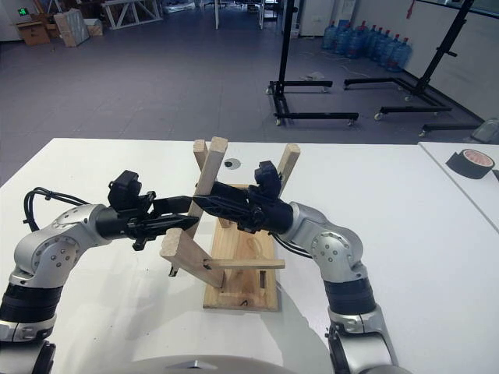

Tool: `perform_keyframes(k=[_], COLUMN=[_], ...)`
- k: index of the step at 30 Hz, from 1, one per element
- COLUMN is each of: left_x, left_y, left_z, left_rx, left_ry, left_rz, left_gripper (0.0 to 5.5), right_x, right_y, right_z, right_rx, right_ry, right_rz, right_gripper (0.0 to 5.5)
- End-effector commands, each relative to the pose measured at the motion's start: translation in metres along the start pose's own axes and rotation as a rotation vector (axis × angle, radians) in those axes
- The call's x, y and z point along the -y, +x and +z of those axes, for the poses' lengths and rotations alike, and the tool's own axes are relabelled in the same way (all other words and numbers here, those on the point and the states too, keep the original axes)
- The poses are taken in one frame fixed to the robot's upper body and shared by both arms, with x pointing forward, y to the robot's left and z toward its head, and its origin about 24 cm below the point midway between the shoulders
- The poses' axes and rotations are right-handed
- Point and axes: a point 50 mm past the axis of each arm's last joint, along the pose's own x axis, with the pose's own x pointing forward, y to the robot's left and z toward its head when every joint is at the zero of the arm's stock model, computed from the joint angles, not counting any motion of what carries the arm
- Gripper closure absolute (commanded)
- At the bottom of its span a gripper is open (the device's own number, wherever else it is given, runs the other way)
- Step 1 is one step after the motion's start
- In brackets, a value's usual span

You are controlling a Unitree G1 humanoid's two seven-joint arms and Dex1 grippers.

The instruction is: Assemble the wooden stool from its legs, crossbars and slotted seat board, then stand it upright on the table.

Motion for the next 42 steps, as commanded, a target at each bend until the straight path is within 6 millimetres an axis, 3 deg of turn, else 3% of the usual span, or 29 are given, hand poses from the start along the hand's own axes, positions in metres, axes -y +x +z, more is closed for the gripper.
perform_keyframes(k=[1, 3, 5, 9, 13, 19, 25, 35, 42], left_x=[0.003, -0.001, -0.008, -0.016, -0.017, -0.001, 0.006, 0.007, 0.008], left_y=[0.003, 0.003, 0.001, -0.006, -0.022, -0.036, -0.035, -0.037, -0.036], left_z=[-0.002, -0.001, 0.001, 0.007, 0.012, 0.004, 0.001, -0.001, -0.003], left_rx=[-0.009, -0.003, 0.011, 0.055, 0.118, 0.148, 0.135, 0.112, 0.109], left_ry=[-0.008, -0.001, 0.003, 0.019, 0.037, 0.045, 0.055, 0.063, 0.07], left_rz=[-0.031, 0.002, 0.057, 0.145, 0.244, 0.354, 0.378, 0.396, 0.401], left_gripper=[3.48, 3.48, 2.94, 2.43, 1.83, 1.8, 1.8, 1.8, 1.8], right_x=[-0.003, -0.003, -0.003, -0.003, -0.007, -0.023, -0.033, -0.042, -0.045], right_y=[0.005, 0.005, 0.004, -0.009, -0.056, -0.121, -0.152, -0.155, -0.147], right_z=[0.003, 0.004, 0.006, 0.015, 0.021, 0.023, 0.014, 0.037, 0.046], right_rx=[-0.026, -0.032, -0.026, -0.001, -0.038, -0.181, -0.325, -0.576, -0.675], right_ry=[-0.048, -0.067, -0.091, -0.139, -0.179, -0.139, -0.102, -0.166, -0.204], right_rz=[0.027, 0.026, 0.012, -0.031, -0.192, -0.383, -0.443, -0.358, -0.279], right_gripper=[3.42, 3.43, 3.44, 3.44, 3.44, 3.45, 3.46, 3.48, 3.48])
